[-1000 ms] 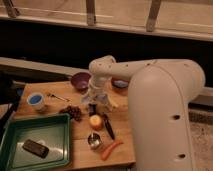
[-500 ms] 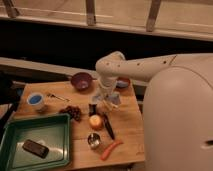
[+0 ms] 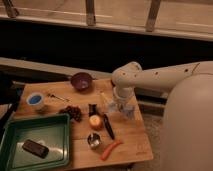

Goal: Wipe table surface with towel

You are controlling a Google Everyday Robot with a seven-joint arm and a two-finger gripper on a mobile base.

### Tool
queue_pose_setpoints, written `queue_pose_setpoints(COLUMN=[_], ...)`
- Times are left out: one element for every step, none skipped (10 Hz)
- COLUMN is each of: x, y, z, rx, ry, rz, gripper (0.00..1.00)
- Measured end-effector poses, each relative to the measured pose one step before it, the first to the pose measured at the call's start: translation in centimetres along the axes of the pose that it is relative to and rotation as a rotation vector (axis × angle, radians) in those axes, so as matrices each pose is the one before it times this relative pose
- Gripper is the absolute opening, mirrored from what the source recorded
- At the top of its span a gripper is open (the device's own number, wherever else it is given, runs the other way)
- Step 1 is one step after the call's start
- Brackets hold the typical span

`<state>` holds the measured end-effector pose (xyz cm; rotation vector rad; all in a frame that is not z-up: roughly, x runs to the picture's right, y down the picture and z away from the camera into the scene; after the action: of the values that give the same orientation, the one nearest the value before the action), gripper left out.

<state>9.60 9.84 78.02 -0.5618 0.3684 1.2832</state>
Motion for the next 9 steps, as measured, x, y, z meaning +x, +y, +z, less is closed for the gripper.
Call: queue_pose_setpoints(x=[-0.032, -0.059, 0.004, -0.053, -0.106, 0.075, 0.44, 0.784, 0.866], y=[0.033, 0.159, -0.028, -0.033, -0.057, -0.035, -0.311, -0.596, -1.025], z=[-0.026, 0.027, -0.01, 0.035, 0.151, 0.823, 1.185, 1.557, 1.558], rx=[-0.0001, -0.00047, 0.00021, -0.00025, -0.00524, -0.01286, -0.01059, -0.00849, -0.00719], ry=[-0.00097, 0.00038, -0.00009, -0.00012, 0.00594, 0.0204, 0.02222, 0.02734, 0.02084], rz=[0.00029, -0.00296, 0.00047, -0.00011, 0.00538, 0.01216, 0.01589, 0.02102, 0.02791], gripper=[0.13, 0.13, 0.13, 0.13, 0.13, 0.13, 0.13, 0.13, 0.13])
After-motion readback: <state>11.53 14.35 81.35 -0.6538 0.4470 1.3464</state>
